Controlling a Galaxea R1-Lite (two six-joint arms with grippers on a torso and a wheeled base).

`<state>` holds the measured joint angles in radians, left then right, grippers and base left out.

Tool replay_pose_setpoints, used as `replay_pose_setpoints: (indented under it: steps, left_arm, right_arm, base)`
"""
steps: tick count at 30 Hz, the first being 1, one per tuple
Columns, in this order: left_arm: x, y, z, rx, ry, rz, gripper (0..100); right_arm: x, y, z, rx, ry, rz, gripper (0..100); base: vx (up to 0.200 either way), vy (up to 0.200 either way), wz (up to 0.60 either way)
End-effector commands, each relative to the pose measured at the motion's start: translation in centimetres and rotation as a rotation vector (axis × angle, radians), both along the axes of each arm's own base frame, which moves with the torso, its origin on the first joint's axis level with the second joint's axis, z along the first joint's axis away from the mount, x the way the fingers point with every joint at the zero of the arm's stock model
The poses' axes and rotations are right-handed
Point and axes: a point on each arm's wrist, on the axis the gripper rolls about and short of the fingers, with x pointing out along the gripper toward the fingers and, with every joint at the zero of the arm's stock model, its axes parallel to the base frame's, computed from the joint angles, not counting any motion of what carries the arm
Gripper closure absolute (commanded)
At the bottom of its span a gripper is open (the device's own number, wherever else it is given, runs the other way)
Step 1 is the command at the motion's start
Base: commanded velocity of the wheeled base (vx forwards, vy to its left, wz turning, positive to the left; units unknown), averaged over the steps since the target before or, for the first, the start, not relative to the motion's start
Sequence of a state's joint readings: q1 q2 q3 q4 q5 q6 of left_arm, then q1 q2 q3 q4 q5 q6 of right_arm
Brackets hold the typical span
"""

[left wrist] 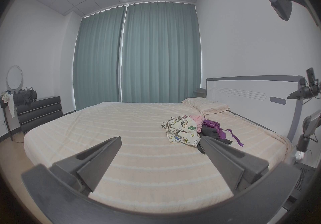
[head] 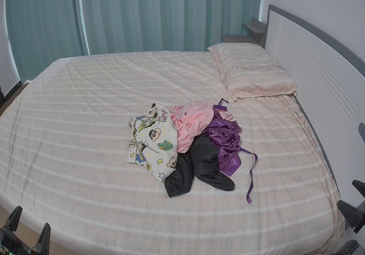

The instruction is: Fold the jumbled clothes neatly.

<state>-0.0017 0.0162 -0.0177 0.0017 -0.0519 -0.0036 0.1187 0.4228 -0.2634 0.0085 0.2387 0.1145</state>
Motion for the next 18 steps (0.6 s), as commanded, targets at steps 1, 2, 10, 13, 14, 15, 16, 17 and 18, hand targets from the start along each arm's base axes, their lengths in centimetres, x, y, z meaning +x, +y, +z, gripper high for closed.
replay_pose_setpoints:
  steps: [1,2,10,13,14,15,16,17,18]
  left_arm:
    - [0.0,0.0,-0.5,0.001,0.000,0.000,0]
    - [0.0,0.0,-0.5,0.001,0.000,0.000,0]
    - [0.0,0.0,-0.5,0.001,0.000,0.000,0]
    - [0.0,0.0,-0.5,0.001,0.000,0.000,0]
    - [0.0,0.0,-0.5,-0.001,0.000,0.000,0]
    - [0.0,0.0,-0.5,0.001,0.000,0.000,0]
    - [0.0,0.0,-0.5,-0.001,0.000,0.000,0]
    - [0.0,0.0,-0.5,-0.001,0.000,0.000,0]
    - [0.0,0.0,-0.5,-0.001,0.000,0.000,0]
  right_arm:
    - [10.8,2.1,-0.6,0.053,0.431,0.142,0]
    - [11.9,2.3,-0.9,0.052,0.449,0.141,0]
    - [21.6,5.2,-4.2,0.108,0.539,0.134,0]
    - [24.4,6.9,-5.8,0.153,0.589,0.140,0]
    - [25.2,7.5,-6.5,0.168,0.606,0.140,0]
    - [26.1,8.1,-7.2,0.184,0.623,0.140,0]
    - [26.9,8.8,-7.8,0.197,0.631,0.143,0]
    - [27.6,9.5,-8.5,0.208,0.637,0.143,0]
    - [28.2,10.0,-9.2,0.215,0.638,0.143,0]
  base:
    - [0.000,0.000,0.00]
    - [0.000,0.000,0.00]
    - [0.000,0.000,0.00]
    - [0.000,0.000,0.00]
    - [0.000,0.000,0.00]
    - [0.000,0.000,0.00]
    - [0.000,0.000,0.00]
    - [0.000,0.000,0.00]
    - [0.000,0.000,0.00]
